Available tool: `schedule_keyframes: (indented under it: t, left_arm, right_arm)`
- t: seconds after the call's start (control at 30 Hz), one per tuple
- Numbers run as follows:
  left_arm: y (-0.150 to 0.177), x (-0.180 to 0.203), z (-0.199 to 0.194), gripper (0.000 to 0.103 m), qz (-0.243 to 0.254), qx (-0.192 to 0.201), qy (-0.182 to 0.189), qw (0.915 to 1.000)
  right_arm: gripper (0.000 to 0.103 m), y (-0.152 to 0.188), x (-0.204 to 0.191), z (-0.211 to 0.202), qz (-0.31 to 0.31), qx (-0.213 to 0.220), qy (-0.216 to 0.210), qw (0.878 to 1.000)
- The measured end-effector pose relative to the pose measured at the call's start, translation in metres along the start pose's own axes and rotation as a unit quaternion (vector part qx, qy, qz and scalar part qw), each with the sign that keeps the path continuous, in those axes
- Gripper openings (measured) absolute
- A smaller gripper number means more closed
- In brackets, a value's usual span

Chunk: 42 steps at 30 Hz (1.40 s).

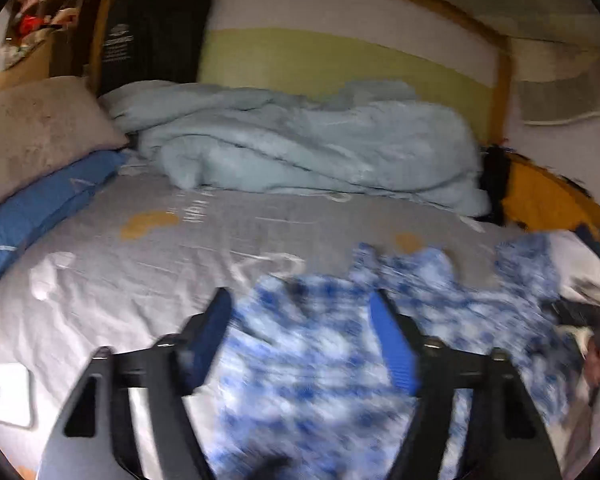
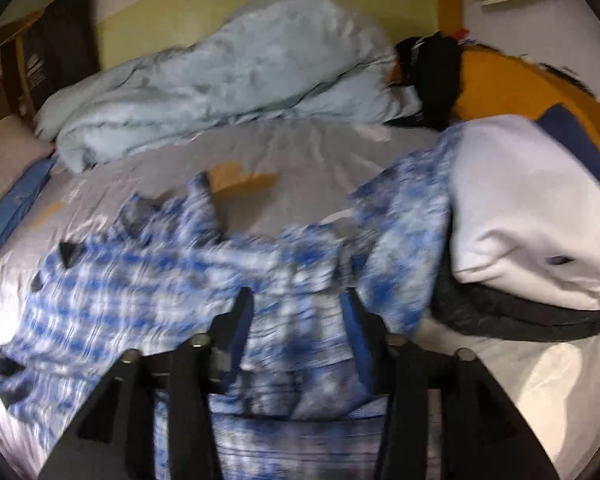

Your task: Fold large clothes

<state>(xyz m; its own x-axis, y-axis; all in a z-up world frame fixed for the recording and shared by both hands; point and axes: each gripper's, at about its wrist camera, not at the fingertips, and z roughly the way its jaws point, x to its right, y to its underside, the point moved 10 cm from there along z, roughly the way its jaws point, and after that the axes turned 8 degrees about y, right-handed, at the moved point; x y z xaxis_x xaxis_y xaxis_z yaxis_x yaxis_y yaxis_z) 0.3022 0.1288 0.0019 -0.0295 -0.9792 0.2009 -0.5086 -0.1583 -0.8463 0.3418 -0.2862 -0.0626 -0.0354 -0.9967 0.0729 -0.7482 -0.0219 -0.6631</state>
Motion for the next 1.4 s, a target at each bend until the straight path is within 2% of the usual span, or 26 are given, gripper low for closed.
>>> schedule_keyframes:
  t: [0.07,0.13,0.2,0.27,0.33,0.4,0.47,0.5,0.57,0.6,0.63,0.67,0.7,0.77,0.8,0.9,0.97,1.0,1.07,1.1,1.13,1.2,1.27,1.3,1.33,1.4]
  left_arm:
    - [-0.007,-0.011,0.026,0.048,0.002,-0.030,0.003,0.9995]
    - [-0.004,-0.017,0.062,0.041,0.001,-0.089,0.017,0.9959]
    - [0.007,-0.018,0.094,0.041,-0.013,-0.144,0.039,0.9887]
    - [0.022,-0.017,0.126,0.041,-0.060,-0.194,0.077,0.9760]
    - [0.037,-0.020,0.153,0.041,-0.129,-0.231,0.109,0.9582]
    - [0.045,-0.027,0.171,0.043,-0.162,-0.245,0.095,0.9512]
    - [0.056,-0.039,0.185,0.044,-0.182,-0.258,0.057,0.9471]
    - [0.064,-0.044,0.192,0.044,-0.191,-0.270,0.039,0.9429]
    - [0.078,-0.048,0.202,0.042,-0.195,-0.291,0.027,0.9364]
    - [0.081,-0.048,0.204,0.040,-0.185,-0.294,0.021,0.9375]
    - [0.079,-0.049,0.204,0.027,-0.168,-0.289,0.006,0.9425]
    - [0.076,-0.050,0.203,0.008,-0.155,-0.281,-0.009,0.9471]
    - [0.070,-0.051,0.202,0.002,-0.147,-0.270,-0.016,0.9514]
    - [0.055,-0.050,0.199,0.000,-0.152,-0.244,0.001,0.9578]
    - [0.047,-0.054,0.196,0.000,-0.152,-0.232,-0.004,0.9608]
    - [0.023,-0.081,0.187,0.000,-0.138,-0.198,-0.059,0.9687]
    - [0.015,-0.094,0.183,0.000,-0.131,-0.188,-0.071,0.9709]
    - [0.015,-0.096,0.181,0.000,-0.137,-0.187,-0.053,0.9712]
    - [0.016,-0.081,0.176,0.000,-0.145,-0.200,0.021,0.9688]
    - [0.017,-0.064,0.173,0.000,-0.134,-0.211,0.059,0.9666]
    - [0.020,-0.056,0.172,0.003,-0.117,-0.223,0.074,0.9650]
    - [0.032,-0.037,0.174,0.016,-0.085,-0.259,0.060,0.9601]
    - [0.049,-0.039,0.182,0.048,-0.107,-0.310,0.011,0.9448]
    - [0.060,-0.039,0.185,0.054,-0.137,-0.334,-0.001,0.9324]
    - [0.067,-0.034,0.185,0.057,-0.159,-0.345,0.009,0.9251]
    - [0.073,-0.034,0.193,0.058,-0.168,-0.353,0.009,0.9203]
  right_arm:
    - [0.053,0.009,-0.015,0.011,-0.016,-0.016,-0.010,1.000]
    - [0.058,0.023,-0.028,0.025,-0.029,-0.042,-0.020,0.998]
    - [0.068,0.036,-0.035,0.038,-0.034,-0.068,-0.016,0.997]
    - [0.079,0.040,-0.040,0.043,-0.051,-0.072,-0.004,0.996]
    - [0.089,0.043,-0.042,0.049,-0.066,-0.072,0.010,0.995]
    - [0.096,0.048,-0.042,0.062,-0.062,-0.078,0.020,0.995]
    - [0.103,0.056,-0.043,0.076,-0.062,-0.072,0.029,0.995]
    - [0.103,0.056,-0.045,0.078,-0.069,-0.049,0.037,0.996]
    - [0.103,0.056,-0.048,0.077,-0.081,-0.039,0.052,0.995]
    - [0.103,0.056,-0.048,0.076,-0.082,-0.036,0.055,0.994]
    - [0.103,0.056,-0.048,0.077,-0.080,-0.036,0.053,0.995]
    - [0.103,0.056,-0.047,0.077,-0.076,-0.036,0.048,0.995]
    - [0.103,0.056,-0.047,0.076,-0.072,-0.037,0.043,0.996]
    - [0.103,0.055,-0.047,0.075,-0.065,-0.036,0.036,0.997]
    - [0.103,0.055,-0.046,0.075,-0.064,-0.035,0.035,0.997]
    - [0.103,0.056,-0.044,0.073,-0.067,-0.037,0.037,0.996]
    - [0.103,0.056,-0.046,0.074,-0.066,-0.036,0.036,0.997]
    - [0.103,0.056,-0.046,0.073,-0.064,-0.036,0.033,0.997]
    - [0.103,0.055,-0.047,0.076,-0.061,-0.036,0.030,0.997]
    - [0.103,0.055,-0.047,0.076,-0.062,-0.037,0.030,0.997]
    - [0.103,0.055,-0.048,0.076,-0.062,-0.036,0.031,0.997]
    - [0.103,0.055,-0.047,0.077,-0.064,-0.037,0.033,0.997]
    - [0.103,0.054,-0.047,0.077,-0.064,-0.036,0.033,0.997]
    - [0.103,0.054,-0.047,0.077,-0.063,-0.036,0.033,0.997]
    - [0.103,0.053,-0.048,0.078,-0.063,-0.036,0.033,0.997]
    - [0.103,0.054,-0.048,0.078,-0.064,-0.037,0.034,0.997]
